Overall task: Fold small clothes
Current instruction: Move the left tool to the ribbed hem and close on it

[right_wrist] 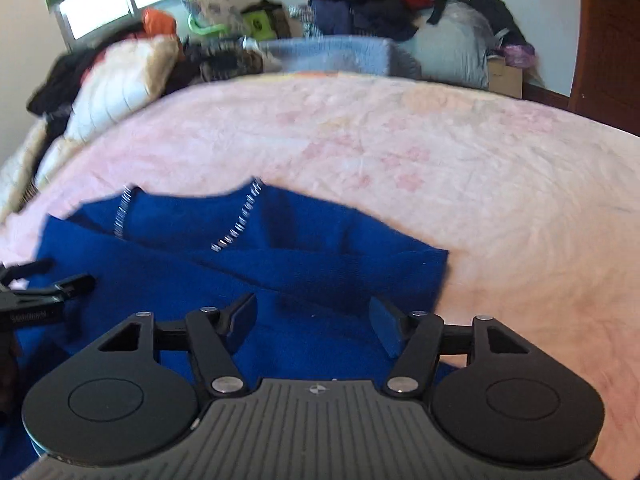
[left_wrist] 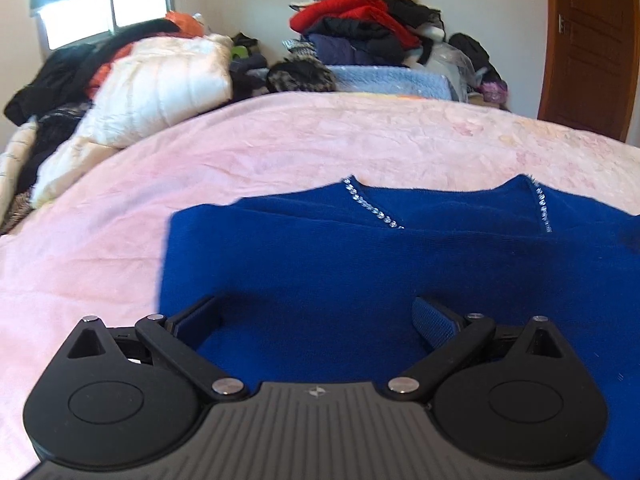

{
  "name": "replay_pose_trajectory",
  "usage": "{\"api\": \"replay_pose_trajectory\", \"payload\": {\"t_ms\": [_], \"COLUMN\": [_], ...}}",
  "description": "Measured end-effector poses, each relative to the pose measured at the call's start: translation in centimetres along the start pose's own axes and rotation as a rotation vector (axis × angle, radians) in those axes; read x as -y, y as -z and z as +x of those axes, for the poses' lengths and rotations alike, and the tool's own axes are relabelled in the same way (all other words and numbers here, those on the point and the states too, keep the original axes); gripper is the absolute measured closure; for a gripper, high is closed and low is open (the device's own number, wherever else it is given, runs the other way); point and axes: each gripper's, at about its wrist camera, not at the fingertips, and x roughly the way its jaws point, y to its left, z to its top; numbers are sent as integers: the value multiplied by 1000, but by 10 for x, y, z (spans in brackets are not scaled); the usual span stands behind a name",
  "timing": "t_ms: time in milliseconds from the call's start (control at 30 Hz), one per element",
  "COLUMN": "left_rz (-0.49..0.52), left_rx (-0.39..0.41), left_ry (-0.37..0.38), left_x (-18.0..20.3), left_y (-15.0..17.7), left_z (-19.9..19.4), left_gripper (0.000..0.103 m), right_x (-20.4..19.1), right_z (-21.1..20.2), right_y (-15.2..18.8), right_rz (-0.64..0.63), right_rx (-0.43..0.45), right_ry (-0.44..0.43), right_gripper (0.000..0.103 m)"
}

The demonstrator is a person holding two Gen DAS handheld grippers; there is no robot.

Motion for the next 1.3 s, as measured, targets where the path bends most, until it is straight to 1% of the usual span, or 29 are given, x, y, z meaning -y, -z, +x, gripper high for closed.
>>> {"api": "replay_pose_trajectory", "payload": {"t_ms": [33,100,133,167,200,267,333,367,433,533,567,700,767,1000,1100,1167,1200,1300], "left_rz": [-31,-124,-159,-169,-179,-222,-334,-383,-453,-509,-510,-506,-508,-454,-421,-436,-462,-598], "left_rx": [10,21,20,7,-6,-23,-72,-91,-126,-184,-184,-241,-257,-288,-306,-313,-316,-349], "left_ry": [27,119,166,188,190,193,191,198,190,233,245,317,341,355,377,405,422,512], "left_x": [-8,-26,-33,-39,-44,-59,-85,-96,-115,-132,-134,-137,-136,-118,-110,-110,-112,-124], "left_y": [5,20,32,43,56,82,110,122,144,168,173,188,194,209,212,216,217,223], "left_z": [-19,-56,-76,-91,-106,-131,-151,-159,-174,-189,-195,-214,-221,-241,-247,-250,-250,-247], "left_gripper": [0,0,0,0,0,0,0,0,0,0,0,0,0,0,0,0,0,0], "right_x": [-3,-10,-12,-12,-10,1,14,20,23,21,20,20,16,-3,-9,-10,-8,-4], "right_z": [-22,-58,-73,-87,-97,-117,-131,-138,-152,-166,-169,-179,-181,-191,-196,-197,-197,-199], "right_y": [9,32,47,63,78,112,142,156,178,200,205,220,226,245,254,259,261,266], "right_rz": [2,7,24,54,92,222,345,389,428,469,480,544,552,552,562,585,609,652], "right_rx": [18,17,9,-15,-40,-99,-159,-171,-199,-230,-236,-268,-287,-324,-335,-335,-336,-329], "right_ry": [-48,-132,-169,-211,-243,-293,-320,-325,-315,-319,-324,-359,-367,-404,-424,-447,-458,-478], "right_gripper": [35,29,27,26,26,25,25,25,24,25,25,24,25,25,24,25,24,25]}}
